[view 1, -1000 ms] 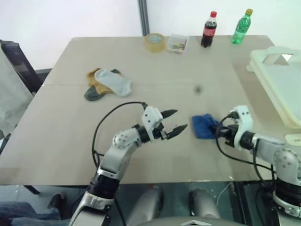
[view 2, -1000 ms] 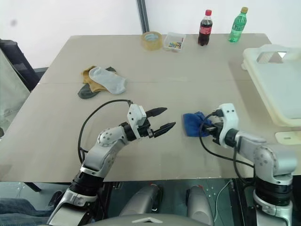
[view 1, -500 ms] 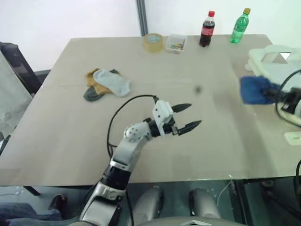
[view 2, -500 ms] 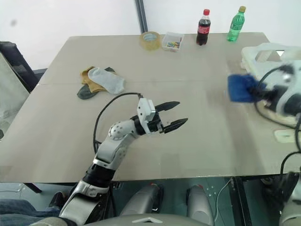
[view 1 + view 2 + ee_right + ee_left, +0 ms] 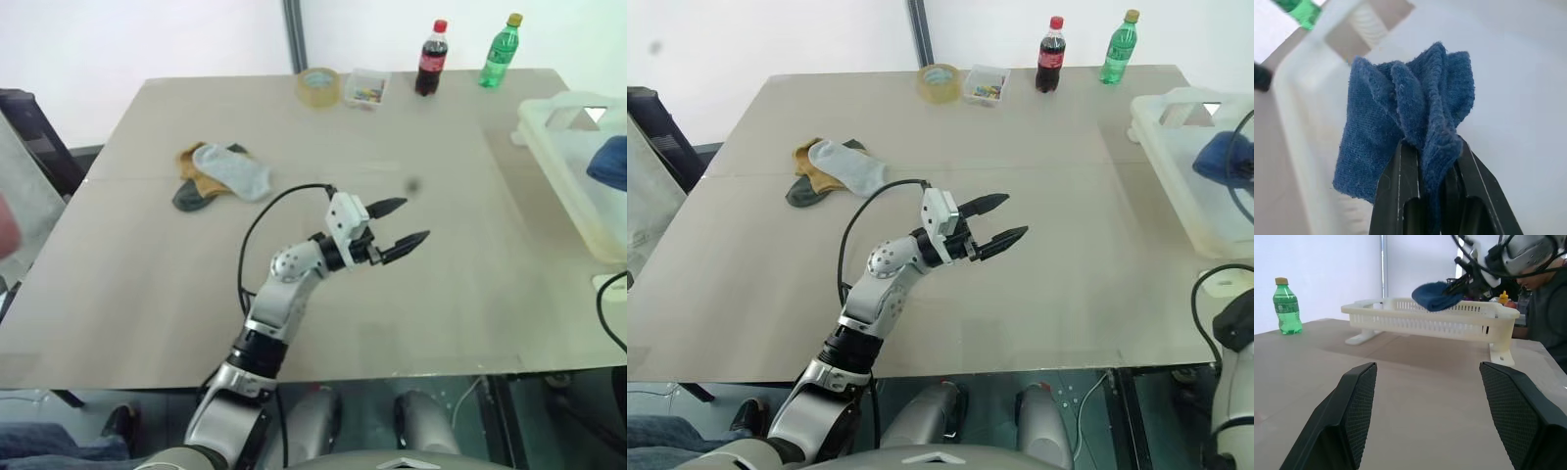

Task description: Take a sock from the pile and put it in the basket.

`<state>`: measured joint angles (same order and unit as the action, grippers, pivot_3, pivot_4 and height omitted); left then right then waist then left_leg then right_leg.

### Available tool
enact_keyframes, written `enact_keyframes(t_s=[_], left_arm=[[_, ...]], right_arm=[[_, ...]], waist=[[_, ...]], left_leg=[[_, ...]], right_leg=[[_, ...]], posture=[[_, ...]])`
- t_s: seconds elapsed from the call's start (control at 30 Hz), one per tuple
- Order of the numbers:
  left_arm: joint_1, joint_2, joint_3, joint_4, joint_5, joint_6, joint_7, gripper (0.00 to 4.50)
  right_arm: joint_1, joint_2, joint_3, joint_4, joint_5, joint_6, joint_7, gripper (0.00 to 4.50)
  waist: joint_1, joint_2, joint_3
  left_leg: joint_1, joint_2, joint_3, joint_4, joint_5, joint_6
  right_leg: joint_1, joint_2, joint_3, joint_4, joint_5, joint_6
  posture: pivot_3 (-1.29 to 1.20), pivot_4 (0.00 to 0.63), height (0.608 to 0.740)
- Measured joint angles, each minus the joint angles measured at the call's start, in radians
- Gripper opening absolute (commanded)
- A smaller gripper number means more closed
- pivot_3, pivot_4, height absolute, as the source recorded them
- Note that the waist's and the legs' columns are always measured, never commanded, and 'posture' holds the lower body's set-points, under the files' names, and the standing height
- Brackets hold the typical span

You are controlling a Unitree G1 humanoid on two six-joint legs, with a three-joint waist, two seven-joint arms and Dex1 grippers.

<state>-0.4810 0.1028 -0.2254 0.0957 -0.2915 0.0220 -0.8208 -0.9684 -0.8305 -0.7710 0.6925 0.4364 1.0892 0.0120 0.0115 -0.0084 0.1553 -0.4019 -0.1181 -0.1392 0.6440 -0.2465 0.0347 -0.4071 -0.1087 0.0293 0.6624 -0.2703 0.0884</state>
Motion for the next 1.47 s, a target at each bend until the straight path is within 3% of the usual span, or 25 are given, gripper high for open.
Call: enact_keyframes(t_s=[0.2, 0.37, 0.57, 0.7, 0.8, 1.0, 1.1, 1.23, 1.47], left_arm=[[0.000, 0.005, 0.001, 0.000, 0.013, -0.002, 0.008, 3.64], [0.007, 0.008, 0.002, -0.006, 0.013, -0.001, 0.011, 3.64], [0.014, 0.024, 0.013, -0.008, 0.013, 0.022, 0.024, 3.64], [0.034, 0.078, 0.043, -0.007, 0.033, 0.037, 0.061, 3.64], [0.081, 0.138, 0.072, -0.035, 0.043, 0.060, 0.079, 3.64], [0.290, 0.277, 0.101, -0.197, 0.092, 0.133, 0.119, 3.64], [0.410, 0.341, 0.160, -0.300, 0.094, 0.187, 0.153, 3.64], [0.542, 0.376, 0.229, -0.422, 0.083, 0.237, 0.180, 3.64], [0.750, 0.429, 0.398, -0.618, -0.011, 0.346, 0.194, 3.64]], right_arm=[[-0.004, 0.003, -0.026, 0.055, 0.005, -0.038, -0.069, 4.07], [0.011, 0.003, 0.021, -0.121, -0.003, -0.037, -0.083, 4.07], [0.040, 0.049, 0.020, -0.507, 0.093, 0.171, -0.070, 4.07], [0.214, 0.081, 0.092, -0.778, 0.213, 0.235, 0.076, 4.07], [0.435, 0.143, 0.159, -1.013, 0.307, 0.227, 0.195, 4.07], [0.952, 0.164, 0.330, -1.219, 0.304, -0.003, 0.489, 4.07], [1.151, 0.111, 0.395, -1.238, 0.225, -0.259, 0.719, 4.07], [1.247, 0.078, 0.403, -1.165, 0.146, -0.496, 0.894, 4.07], [1.314, 0.049, 0.337, -1.067, 0.152, -0.660, 1.083, 4.07]], waist=[[0.001, 0.000, 0.000], [-0.001, 0.003, 0.000], [-0.005, 0.003, 0.000], [-0.007, 0.003, 0.000], [-0.010, 0.002, -0.001], [-0.004, 0.003, -0.001], [-0.005, 0.002, -0.001], [-0.003, 0.003, 0.000], [0.003, 0.002, 0.000]], left_leg=[[0.000, 0.000, 0.000, 0.000, 0.000, 0.000], [0.000, 0.000, 0.001, 0.001, 0.000, 0.000], [-0.002, 0.001, 0.001, 0.003, 0.000, 0.000], [-0.003, 0.001, 0.000, 0.006, 0.000, 0.000], [-0.003, 0.002, -0.002, 0.006, 0.000, 0.000], [-0.003, 0.000, -0.001, 0.007, 0.000, 0.001], [0.002, 0.001, -0.001, 0.006, -0.002, 0.002], [0.009, 0.004, -0.002, 0.006, -0.003, 0.005], [0.010, 0.004, -0.002, 0.005, -0.004, 0.005]], right_leg=[[0.000, 0.000, 0.000, 0.000, 0.000, 0.000], [-0.001, 0.001, 0.001, 0.001, 0.000, 0.000], [-0.002, 0.002, 0.002, 0.003, 0.000, 0.000], [-0.003, 0.002, 0.002, 0.005, 0.000, 0.000], [-0.003, 0.002, 0.000, 0.005, 0.000, 0.000], [-0.004, 0.001, 0.001, 0.005, 0.000, 0.000], [0.001, 0.002, 0.001, 0.005, 0.000, 0.001], [0.009, 0.003, -0.001, 0.001, 0.001, 0.002], [0.011, 0.002, -0.002, -0.001, 0.001, 0.002]], posture=[[0.00, 0.150, 0.740], [0.00, 0.150, 0.740], [0.00, 0.150, 0.740], [0.00, 0.150, 0.740], [0.00, 0.150, 0.740], [0.00, 0.150, 0.740], [0.00, 0.150, 0.740], [0.00, 0.150, 0.740], [0.00, 0.150, 0.740]])
